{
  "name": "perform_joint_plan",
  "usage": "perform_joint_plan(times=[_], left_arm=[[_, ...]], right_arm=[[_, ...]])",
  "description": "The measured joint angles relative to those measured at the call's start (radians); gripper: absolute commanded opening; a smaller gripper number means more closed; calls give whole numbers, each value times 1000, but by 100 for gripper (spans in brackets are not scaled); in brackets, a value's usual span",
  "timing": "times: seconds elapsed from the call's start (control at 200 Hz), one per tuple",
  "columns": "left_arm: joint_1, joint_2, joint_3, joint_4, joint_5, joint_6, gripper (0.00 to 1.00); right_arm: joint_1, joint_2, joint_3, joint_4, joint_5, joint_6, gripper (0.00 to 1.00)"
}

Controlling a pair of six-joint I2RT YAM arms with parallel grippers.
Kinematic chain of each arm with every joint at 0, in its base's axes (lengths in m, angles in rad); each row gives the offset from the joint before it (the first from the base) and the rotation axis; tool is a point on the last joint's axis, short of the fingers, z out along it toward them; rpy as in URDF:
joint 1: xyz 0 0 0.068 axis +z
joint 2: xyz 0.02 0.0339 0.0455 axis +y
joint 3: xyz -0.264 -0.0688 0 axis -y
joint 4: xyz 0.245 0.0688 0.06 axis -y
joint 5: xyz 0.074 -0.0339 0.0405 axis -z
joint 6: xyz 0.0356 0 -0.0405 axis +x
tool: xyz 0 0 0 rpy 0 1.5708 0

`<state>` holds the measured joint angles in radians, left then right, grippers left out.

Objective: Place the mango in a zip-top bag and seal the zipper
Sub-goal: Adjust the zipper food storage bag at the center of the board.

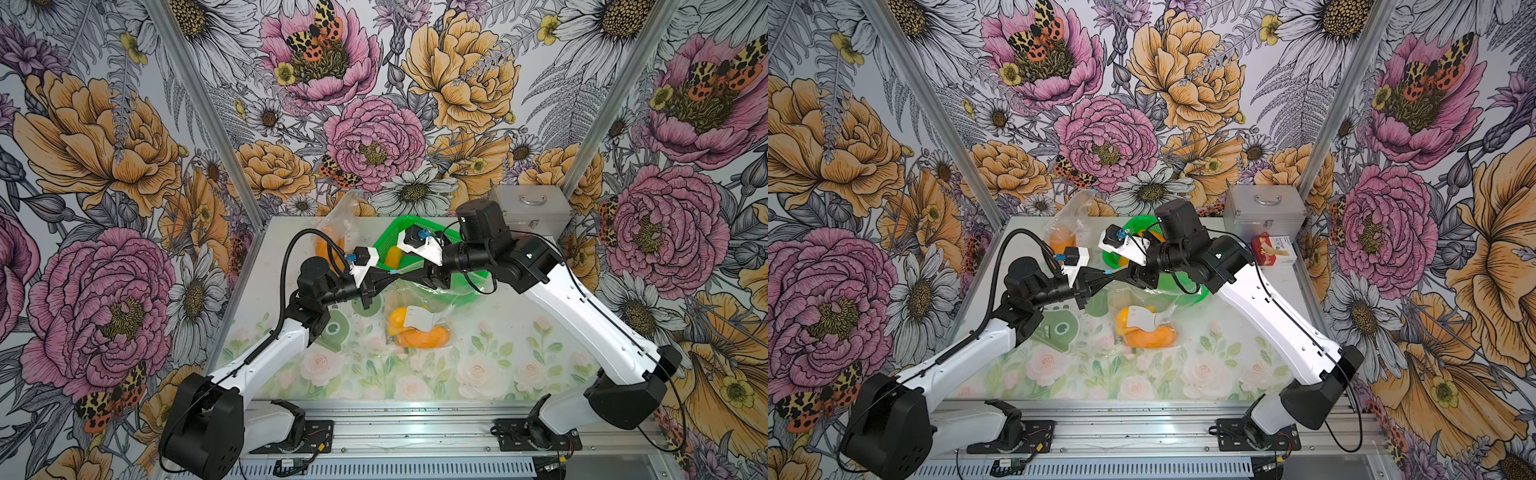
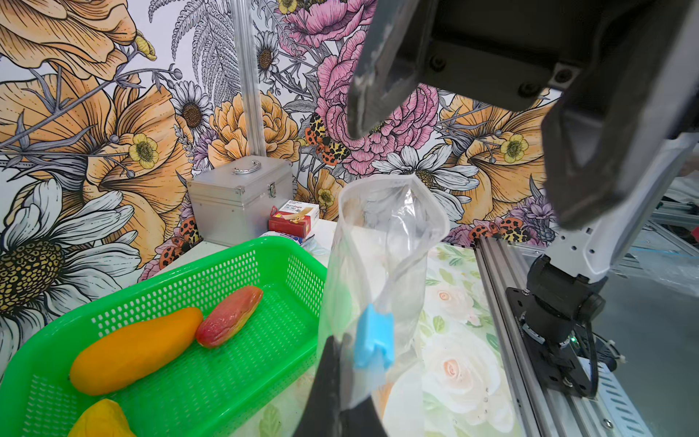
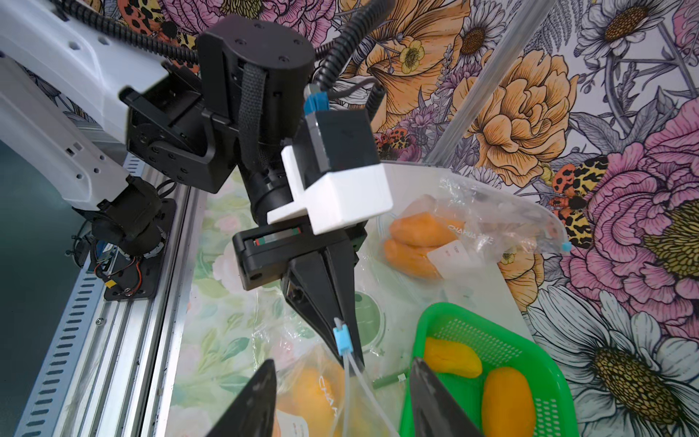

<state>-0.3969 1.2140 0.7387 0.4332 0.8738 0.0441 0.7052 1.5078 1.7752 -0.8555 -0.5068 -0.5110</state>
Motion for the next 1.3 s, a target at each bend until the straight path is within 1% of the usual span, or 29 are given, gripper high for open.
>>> perform_joint_plan(times=[0.115,0.445,0.631,0.816,0.966,1.081,1.151,1.301], left_arm=[[0,-13,0,-10,8,0,0],[0,-33,0,-15,15,0,0],[0,-33,0,-18,15,0,0],[0,-33,0,-19,15,-1,0],[0,-33,0,-19,15,-2,0],[0,-33,0,-19,15,-2,0],[0,-33,0,-19,15,-4,0],[2,-35,0,-23,14,-5,0]], right_arm=[[0,31,15,-2,-9,-7,51],[2,95,48,-42,-22,-14,43],[5,123,79,-67,-22,-32,33],[5,141,90,-94,-23,-35,26],[9,143,91,-108,-27,-45,11],[10,143,92,-117,-31,-46,2],[10,143,93,-120,-29,-48,0],[10,143,93,-121,-21,-48,0]])
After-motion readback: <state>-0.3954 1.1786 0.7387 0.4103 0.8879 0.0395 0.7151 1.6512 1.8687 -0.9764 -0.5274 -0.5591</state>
